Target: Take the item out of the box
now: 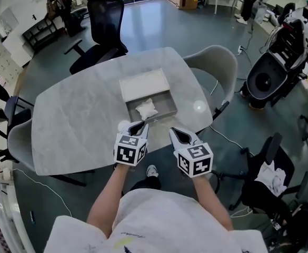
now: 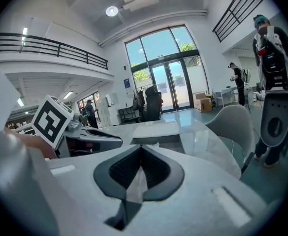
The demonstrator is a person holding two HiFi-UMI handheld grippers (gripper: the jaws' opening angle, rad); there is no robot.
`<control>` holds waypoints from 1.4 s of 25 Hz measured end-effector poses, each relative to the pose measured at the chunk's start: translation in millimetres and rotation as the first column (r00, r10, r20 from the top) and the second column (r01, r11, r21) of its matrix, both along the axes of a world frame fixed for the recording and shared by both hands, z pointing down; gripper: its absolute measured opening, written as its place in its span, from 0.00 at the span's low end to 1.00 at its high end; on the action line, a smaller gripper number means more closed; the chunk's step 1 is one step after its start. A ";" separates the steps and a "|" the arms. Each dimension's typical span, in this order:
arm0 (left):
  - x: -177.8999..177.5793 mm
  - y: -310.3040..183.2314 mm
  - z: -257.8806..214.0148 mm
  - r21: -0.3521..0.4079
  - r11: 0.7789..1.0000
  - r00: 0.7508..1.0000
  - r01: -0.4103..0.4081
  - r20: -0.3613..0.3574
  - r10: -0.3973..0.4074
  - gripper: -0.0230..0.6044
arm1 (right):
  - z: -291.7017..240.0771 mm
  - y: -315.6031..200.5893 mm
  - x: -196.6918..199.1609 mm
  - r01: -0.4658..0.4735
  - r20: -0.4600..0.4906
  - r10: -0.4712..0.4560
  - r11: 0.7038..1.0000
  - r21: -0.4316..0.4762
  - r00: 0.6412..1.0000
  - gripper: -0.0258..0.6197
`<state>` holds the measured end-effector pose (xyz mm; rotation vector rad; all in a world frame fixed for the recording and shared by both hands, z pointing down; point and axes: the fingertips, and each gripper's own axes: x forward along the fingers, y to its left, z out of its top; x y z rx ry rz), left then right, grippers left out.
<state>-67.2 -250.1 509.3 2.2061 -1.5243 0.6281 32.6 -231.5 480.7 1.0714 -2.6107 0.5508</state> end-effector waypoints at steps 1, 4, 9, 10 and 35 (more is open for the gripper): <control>-2.3 -6.8 1.9 -0.007 1.000 1.000 -0.013 0.008 0.013 0.09 | 1.1 -6.0 -1.9 -0.005 -0.004 0.005 1.000 -0.004 1.000 0.05; -9.4 -24.7 7.1 -0.035 0.997 0.997 -0.071 0.031 0.072 0.09 | 2.1 -22.4 -11.6 -0.019 -0.013 0.018 1.000 -0.015 1.000 0.05; -14.8 -42.7 21.7 -0.077 0.988 0.988 -0.136 0.069 0.141 0.09 | 7.4 -38.6 -21.1 -0.030 -0.023 0.029 0.999 -0.025 0.999 0.05; -14.8 -46.4 24.0 -0.086 0.985 0.985 -0.149 0.078 0.156 0.09 | 7.9 -41.8 -21.8 -0.034 -0.024 0.033 0.999 -0.027 0.999 0.05; -7.3 -102.2 97.1 -0.281 0.893 0.891 -0.353 0.192 0.412 0.21 | 36.3 -90.1 -10.4 -0.144 -0.044 0.141 0.986 -0.088 0.989 0.05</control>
